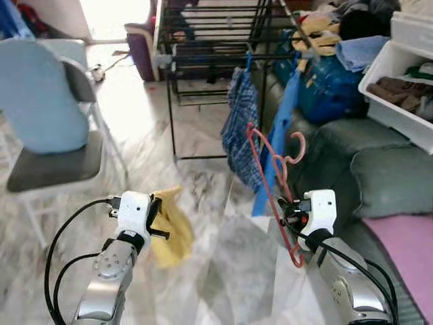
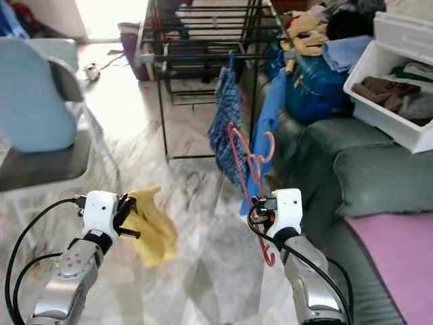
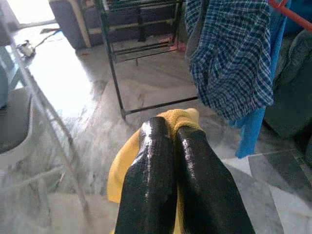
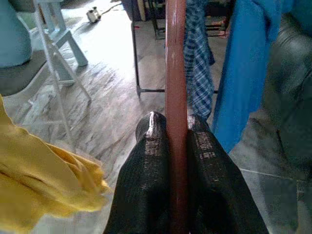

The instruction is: Hang hanger

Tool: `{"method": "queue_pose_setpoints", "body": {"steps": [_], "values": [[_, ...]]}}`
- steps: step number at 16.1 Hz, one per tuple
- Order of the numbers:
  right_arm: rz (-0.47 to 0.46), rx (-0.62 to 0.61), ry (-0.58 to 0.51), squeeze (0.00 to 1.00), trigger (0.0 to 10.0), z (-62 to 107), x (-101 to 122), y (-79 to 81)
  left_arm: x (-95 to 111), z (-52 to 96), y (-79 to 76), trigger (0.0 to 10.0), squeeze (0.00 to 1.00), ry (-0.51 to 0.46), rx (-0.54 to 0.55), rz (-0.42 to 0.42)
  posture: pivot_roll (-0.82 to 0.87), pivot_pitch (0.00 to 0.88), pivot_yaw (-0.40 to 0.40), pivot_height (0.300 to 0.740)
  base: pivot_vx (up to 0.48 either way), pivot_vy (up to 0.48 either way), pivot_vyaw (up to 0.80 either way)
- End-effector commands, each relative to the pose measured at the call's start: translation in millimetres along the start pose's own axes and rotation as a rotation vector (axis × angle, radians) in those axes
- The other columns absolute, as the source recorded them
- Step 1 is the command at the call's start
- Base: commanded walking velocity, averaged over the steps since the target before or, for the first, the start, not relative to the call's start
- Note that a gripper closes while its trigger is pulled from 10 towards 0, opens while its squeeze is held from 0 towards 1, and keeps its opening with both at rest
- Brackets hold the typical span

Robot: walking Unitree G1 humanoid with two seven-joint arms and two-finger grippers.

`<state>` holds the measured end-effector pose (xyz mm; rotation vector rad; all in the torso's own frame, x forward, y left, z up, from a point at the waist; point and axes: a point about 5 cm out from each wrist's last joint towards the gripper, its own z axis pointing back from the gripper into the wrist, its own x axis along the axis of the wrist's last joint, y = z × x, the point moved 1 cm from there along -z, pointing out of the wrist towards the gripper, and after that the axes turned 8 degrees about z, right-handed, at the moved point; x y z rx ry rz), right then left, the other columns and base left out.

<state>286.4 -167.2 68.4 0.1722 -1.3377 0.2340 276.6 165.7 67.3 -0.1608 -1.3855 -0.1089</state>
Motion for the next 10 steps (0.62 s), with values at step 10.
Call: {"method": "queue_pose_setpoints", "body": {"steps": [10], "values": [[-0.009,-0.012,-0.019,0.0,10.0,-3.4,7.0,-0.4,11.6,-1.6,2.4,10.0,0.0,-0.03,-0.016,-0.005,-0.09,0.0,-0.006,0.74,-0.379,0.0,0.0]]}}
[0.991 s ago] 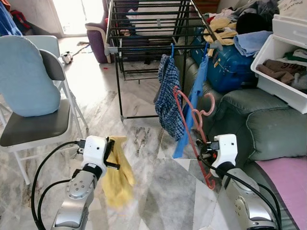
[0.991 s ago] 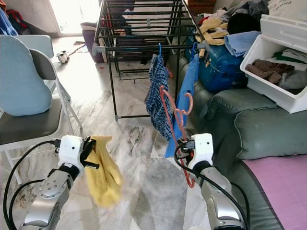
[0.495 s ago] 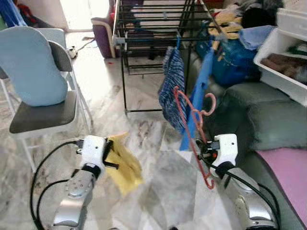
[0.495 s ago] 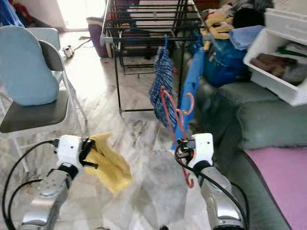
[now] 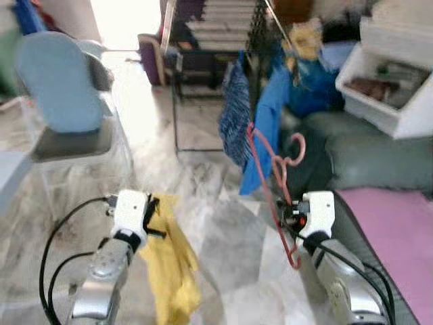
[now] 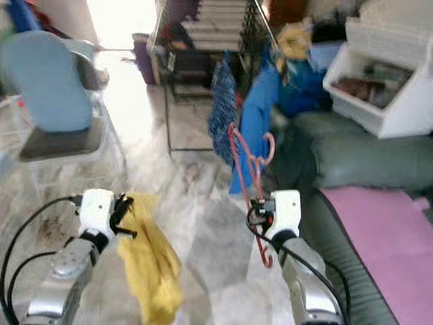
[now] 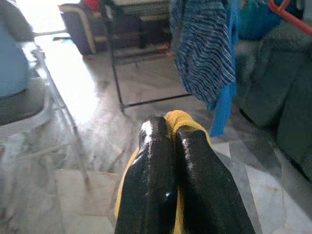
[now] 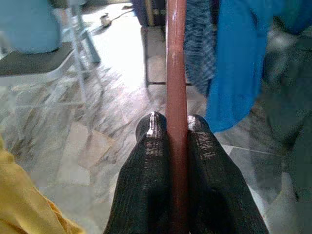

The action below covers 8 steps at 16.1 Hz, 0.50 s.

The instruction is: Hang hanger

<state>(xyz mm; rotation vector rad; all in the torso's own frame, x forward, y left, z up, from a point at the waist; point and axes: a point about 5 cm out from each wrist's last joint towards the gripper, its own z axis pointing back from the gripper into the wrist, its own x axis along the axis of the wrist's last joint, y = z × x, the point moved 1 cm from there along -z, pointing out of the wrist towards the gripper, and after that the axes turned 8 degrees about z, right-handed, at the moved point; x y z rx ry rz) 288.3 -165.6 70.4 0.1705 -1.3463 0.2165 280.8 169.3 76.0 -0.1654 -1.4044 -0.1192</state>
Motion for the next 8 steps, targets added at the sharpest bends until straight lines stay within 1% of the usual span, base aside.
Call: {"method": "queue_pose_setpoints", "body": {"steps": [1,7,8], "values": [[0.0,-0.001,-0.013,0.0,10.0,-2.1,5.0,-1.8,3.2,-0.2,-1.7,10.0,0.0,-0.02,-0.008,0.003,-0.09,0.0,-0.006,0.74,0.0,0.0,0.0],[0.001,-0.007,-0.009,0.0,10.0,-3.3,4.0,-2.3,2.2,-1.2,-1.8,10.0,0.0,-0.018,-0.014,0.029,-0.09,0.0,-0.006,0.74,0.0,0.0,0.0],[0.002,-0.001,-0.01,0.0,10.0,-3.6,4.1,-1.5,2.7,-1.4,-2.0,10.0,0.0,-0.019,-0.021,0.019,-0.09,0.0,-0.006,0.74,0.0,0.39,-0.69]]}}
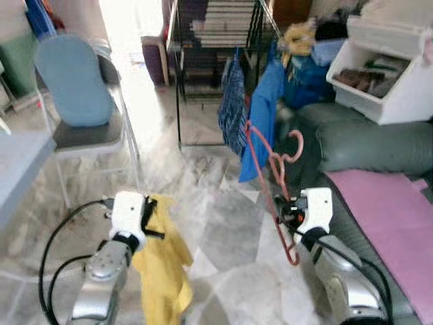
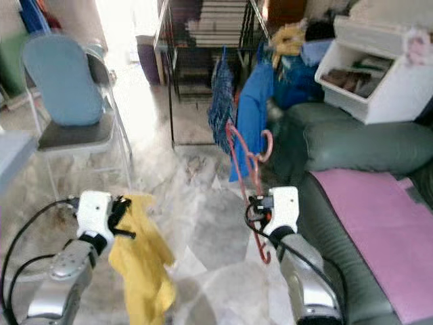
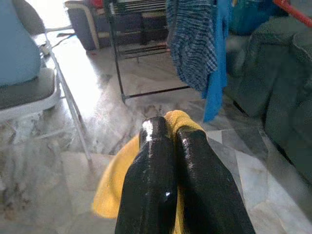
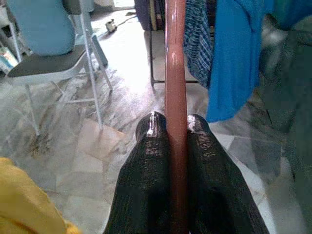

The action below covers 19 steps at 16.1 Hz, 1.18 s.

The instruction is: Hang hanger

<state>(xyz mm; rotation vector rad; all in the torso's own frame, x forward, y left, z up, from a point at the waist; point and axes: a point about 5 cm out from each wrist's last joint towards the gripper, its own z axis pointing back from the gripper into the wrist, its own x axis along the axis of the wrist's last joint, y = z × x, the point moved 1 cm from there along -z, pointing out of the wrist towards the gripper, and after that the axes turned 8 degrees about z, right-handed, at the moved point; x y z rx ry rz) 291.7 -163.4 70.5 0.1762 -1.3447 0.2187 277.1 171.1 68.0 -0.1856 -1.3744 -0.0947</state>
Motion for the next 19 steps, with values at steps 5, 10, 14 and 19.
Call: {"method": "queue_pose_setpoints", "body": {"steps": [5,10,14,19], "values": [[0.002,0.001,-0.01,0.0,10.0,-0.7,2,-0.5,10,-3.0,-3.0,10.0,0.0,-0.046,-0.03,-0.03,-0.08,0.0,-0.003,0.74,0.0,0.451,-0.8],[-0.003,0.003,-0.01,0.0,10.0,-0.8,1,0.7,11,-4.7,-6.6,10.0,0.0,-0.059,-0.044,-0.044,-0.09,0.0,0.001,0.74,0.0,0.384,-0.19],[-0.003,0.002,-0.011,0.0,10.0,-1.1,2,0.0,17,-5.3,-8.7,10.0,0.0,-0.088,-0.062,-0.058,-0.09,0.0,-0.003,0.74,0.0,0.0,0.0],[0.093,-0.015,0.042,0.0,10.0,0.5,-2,-12.3,30,-10.5,-9.6,10.0,0.0,-0.129,-0.118,-0.155,-0.06,0.0,-0.011,0.74,0.0,0.0,0.0]]}}
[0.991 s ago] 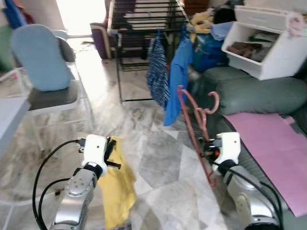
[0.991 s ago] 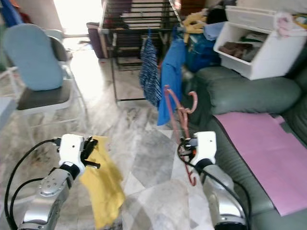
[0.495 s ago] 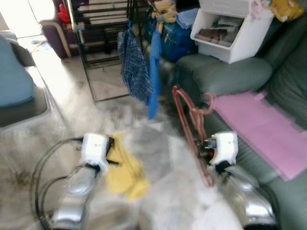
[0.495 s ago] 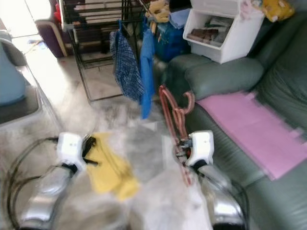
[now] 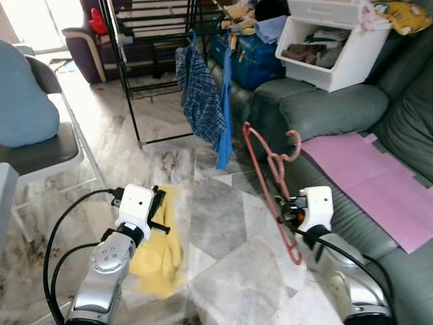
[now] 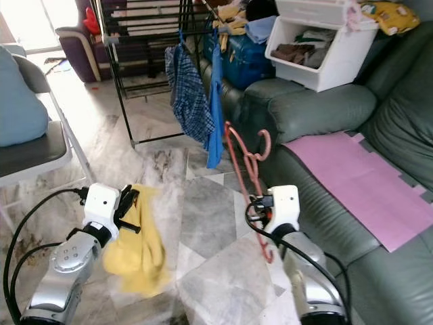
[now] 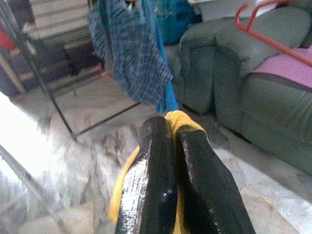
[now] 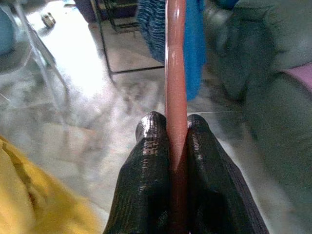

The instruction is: Hang hanger

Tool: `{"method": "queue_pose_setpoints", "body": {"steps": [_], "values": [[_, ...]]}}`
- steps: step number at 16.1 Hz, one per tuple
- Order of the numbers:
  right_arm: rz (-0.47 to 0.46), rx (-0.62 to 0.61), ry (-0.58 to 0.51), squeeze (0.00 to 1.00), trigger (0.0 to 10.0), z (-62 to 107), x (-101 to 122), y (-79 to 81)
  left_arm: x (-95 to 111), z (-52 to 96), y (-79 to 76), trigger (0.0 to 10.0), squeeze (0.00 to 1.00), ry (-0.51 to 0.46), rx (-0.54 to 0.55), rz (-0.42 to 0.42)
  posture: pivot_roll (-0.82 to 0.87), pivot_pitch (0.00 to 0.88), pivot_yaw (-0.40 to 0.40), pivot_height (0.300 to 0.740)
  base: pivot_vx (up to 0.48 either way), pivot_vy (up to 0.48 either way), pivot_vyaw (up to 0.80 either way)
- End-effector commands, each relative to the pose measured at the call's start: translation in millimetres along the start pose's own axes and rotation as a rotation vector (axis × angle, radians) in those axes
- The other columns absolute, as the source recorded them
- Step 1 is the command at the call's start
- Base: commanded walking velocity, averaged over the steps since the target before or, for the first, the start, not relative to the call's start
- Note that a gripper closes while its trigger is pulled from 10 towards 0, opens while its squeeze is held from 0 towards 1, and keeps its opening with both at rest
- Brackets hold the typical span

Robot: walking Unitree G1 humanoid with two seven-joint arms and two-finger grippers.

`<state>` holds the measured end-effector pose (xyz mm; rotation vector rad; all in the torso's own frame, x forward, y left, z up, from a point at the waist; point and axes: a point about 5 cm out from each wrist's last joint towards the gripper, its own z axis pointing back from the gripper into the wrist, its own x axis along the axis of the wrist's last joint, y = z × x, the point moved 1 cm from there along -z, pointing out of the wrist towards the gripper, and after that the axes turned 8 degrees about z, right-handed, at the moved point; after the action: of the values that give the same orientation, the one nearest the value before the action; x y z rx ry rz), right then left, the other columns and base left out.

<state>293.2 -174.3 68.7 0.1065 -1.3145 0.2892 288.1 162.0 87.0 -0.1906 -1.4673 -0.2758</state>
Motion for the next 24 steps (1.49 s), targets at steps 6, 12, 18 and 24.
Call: {"method": "queue_pose_setpoints", "body": {"steps": [6,12,18,24], "values": [[0.075,-0.04,0.043,0.0,10.0,-7.7,5,-24.0,49,-33.6,5.7,10.0,0.0,-0.103,-0.193,-0.254,-0.07,0.0,0.007,0.74,0.0,0.0,0.0],[0.08,0.157,-0.022,0.0,10.0,-5.2,16,-10.3,76,-46.4,18.9,10.0,0.0,-0.19,-0.162,-0.51,-0.07,0.0,0.008,0.74,0.0,0.0,0.0],[0.076,0.638,-0.003,0.0,10.0,13.6,41,-13.0,90,-55.7,29.9,10.0,0.0,-0.263,-0.209,-0.942,-0.09,0.0,0.02,0.74,0.0,0.0,0.0],[0.069,0.888,0.07,0.0,10.0,42.7,41,-19.1,97,-59.3,29.2,10.0,0.0,-0.312,-0.282,-1.051,-0.09,0.0,0.037,0.74,0.0,0.0,0.0]]}}
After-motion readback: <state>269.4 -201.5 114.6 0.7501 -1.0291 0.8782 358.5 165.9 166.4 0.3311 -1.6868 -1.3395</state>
